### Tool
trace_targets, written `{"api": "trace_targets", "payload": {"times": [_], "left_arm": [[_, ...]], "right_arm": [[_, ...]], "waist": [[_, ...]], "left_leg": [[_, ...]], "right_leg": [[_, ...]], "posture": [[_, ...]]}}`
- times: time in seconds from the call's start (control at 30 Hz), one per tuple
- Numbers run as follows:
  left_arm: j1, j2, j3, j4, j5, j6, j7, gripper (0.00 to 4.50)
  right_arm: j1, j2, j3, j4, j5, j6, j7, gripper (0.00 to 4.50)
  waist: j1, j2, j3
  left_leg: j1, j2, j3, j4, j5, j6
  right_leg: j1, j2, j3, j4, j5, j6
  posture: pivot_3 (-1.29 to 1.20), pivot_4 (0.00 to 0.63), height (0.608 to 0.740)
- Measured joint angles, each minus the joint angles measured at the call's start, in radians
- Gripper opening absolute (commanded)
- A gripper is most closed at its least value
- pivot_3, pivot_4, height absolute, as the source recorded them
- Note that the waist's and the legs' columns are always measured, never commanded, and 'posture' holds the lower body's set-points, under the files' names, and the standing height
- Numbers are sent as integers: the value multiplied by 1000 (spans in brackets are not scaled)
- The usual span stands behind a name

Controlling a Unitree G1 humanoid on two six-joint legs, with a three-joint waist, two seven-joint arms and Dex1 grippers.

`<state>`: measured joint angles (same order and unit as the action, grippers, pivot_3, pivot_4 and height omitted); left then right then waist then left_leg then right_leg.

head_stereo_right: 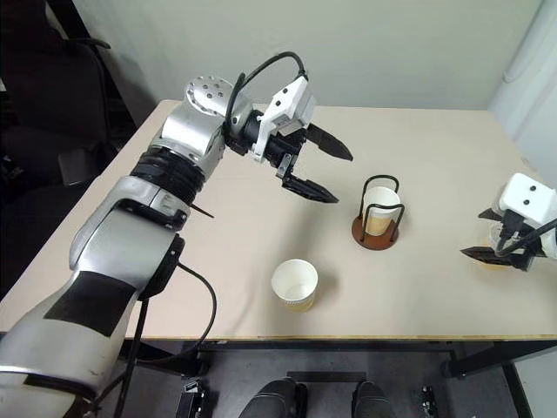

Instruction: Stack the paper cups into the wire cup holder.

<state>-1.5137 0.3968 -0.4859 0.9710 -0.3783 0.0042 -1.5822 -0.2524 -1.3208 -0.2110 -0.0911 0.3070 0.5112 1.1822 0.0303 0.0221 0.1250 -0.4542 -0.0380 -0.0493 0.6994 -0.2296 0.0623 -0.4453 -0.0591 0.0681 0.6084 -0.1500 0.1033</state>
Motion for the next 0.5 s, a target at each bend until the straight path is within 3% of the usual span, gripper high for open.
{"api": "trace_targets", "payload": {"times": [0.5], "left_arm": [[5, 24, -80, -39, -81, -5, 0, 4484]], "right_arm": [[-24, -26, 126, 236, -226, -273, 24, 3989]], "waist": [[-3, 0, 0]], "left_leg": [[1, 0, 0, 0, 1, 2]], "right_leg": [[1, 0, 1, 0, 2, 0]], "posture": [[0, 150, 740]]}}
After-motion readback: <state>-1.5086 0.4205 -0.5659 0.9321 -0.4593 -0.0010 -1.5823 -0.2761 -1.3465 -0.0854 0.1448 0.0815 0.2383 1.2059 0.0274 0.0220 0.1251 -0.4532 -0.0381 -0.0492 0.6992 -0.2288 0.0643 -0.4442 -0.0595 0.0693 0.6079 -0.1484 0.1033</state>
